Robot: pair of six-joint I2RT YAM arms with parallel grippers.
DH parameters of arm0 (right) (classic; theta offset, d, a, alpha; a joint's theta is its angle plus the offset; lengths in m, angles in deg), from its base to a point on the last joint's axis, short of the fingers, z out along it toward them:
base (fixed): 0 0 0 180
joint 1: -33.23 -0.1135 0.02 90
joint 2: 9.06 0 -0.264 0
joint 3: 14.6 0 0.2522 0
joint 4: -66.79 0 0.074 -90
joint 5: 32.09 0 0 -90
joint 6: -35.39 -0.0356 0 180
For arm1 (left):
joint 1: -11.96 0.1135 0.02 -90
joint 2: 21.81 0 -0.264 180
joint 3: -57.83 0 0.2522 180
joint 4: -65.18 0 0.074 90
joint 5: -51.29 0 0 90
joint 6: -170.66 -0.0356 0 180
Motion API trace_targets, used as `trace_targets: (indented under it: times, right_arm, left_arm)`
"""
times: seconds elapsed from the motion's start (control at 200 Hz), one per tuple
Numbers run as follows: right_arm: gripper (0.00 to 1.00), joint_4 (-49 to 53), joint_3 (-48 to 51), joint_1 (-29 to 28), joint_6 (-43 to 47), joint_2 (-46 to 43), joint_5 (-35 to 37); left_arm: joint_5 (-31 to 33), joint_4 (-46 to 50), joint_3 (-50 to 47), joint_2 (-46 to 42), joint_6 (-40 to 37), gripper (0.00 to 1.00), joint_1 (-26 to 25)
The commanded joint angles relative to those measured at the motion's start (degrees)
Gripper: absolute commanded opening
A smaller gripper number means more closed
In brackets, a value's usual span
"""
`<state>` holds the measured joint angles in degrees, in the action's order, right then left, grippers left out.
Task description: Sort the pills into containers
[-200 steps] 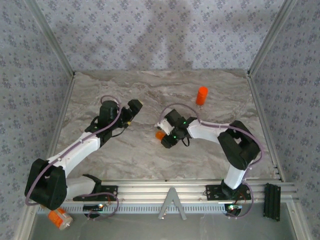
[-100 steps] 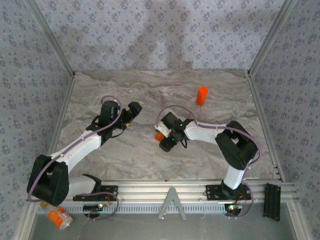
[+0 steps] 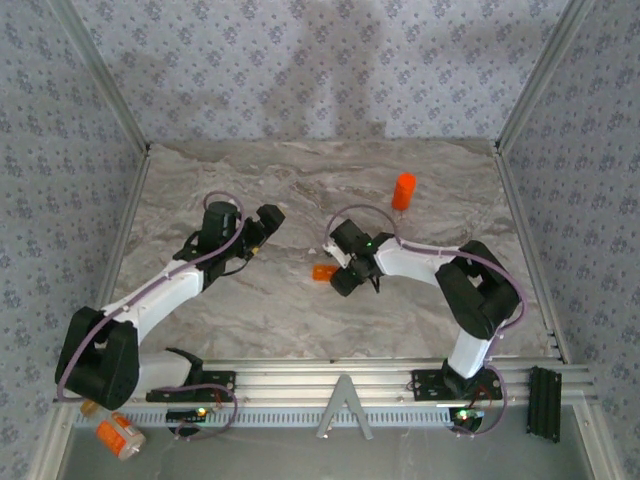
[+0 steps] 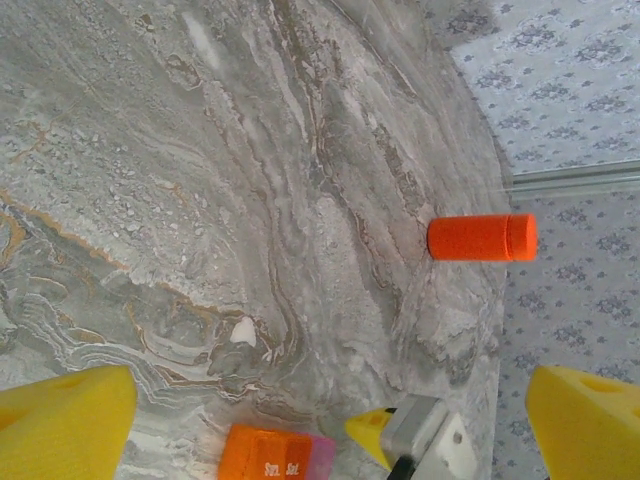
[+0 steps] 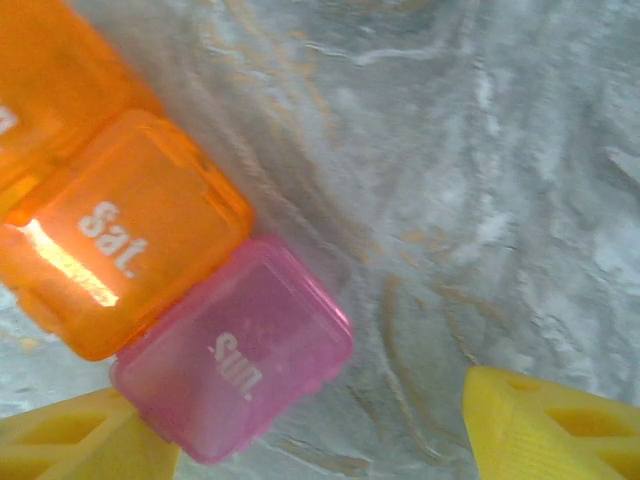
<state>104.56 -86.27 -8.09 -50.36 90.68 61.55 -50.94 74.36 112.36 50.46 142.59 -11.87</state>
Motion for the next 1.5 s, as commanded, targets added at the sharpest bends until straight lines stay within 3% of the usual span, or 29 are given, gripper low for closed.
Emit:
trace_targets:
  times: [0.0,0.2,0.325,0.46,0.56,0.705,0.84,0.999,1.209,1.494]
  right_arm:
    - [0.74,3.3,-1.7,1.5,-2.4,-2.1,1.4]
    - [0.75,5.6,0.8,5.0,-6.5,-10.7,-6.0]
    - [0.75,3.9,2.2,8.3,-16.6,-13.7,-10.6]
    - [0.75,1.1,2.9,8.9,-26.2,-13.1,-10.1]
    - [0.75,-2.3,3.7,9.4,-30.4,-12.0,-10.8]
    - [0.74,-5.3,4.3,9.5,-33.9,-9.7,-11.9]
    - [0.74,-6.3,4.9,9.4,-35.7,-8.6,-11.0]
    - [0.74,-6.9,4.9,8.9,-36.7,-7.2,-9.7]
    - [0.74,-6.9,4.3,7.6,-37.2,-5.7,-8.6]
    - [0.73,-5.9,2.9,6.3,-36.9,-3.4,-6.7]
  left_arm:
    - [-0.8,1.1,2.0,0.8,-1.9,1.00,0.3]
    - [-3.1,5.5,6.0,3.0,-6.5,1.00,0.3]
    - [-5.3,8.0,7.6,4.7,-9.5,1.00,-0.5]
    - [-6.5,9.5,8.3,6.6,-10.3,1.00,-2.9]
    - [-2.9,16.5,11.8,8.0,-16.9,1.00,-5.9]
    - [7.0,29.0,17.6,10.2,-33.3,1.00,-11.3]
    - [13.2,34.1,18.9,12.3,-43.2,1.00,-14.8]
    - [19.1,34.2,17.5,14.1,-50.3,0.99,-19.7]
    - [21.2,29.0,13.8,15.6,-54.3,0.98,-25.0]
    - [21.6,25.8,12.8,17.1,-55.8,0.98,-26.8]
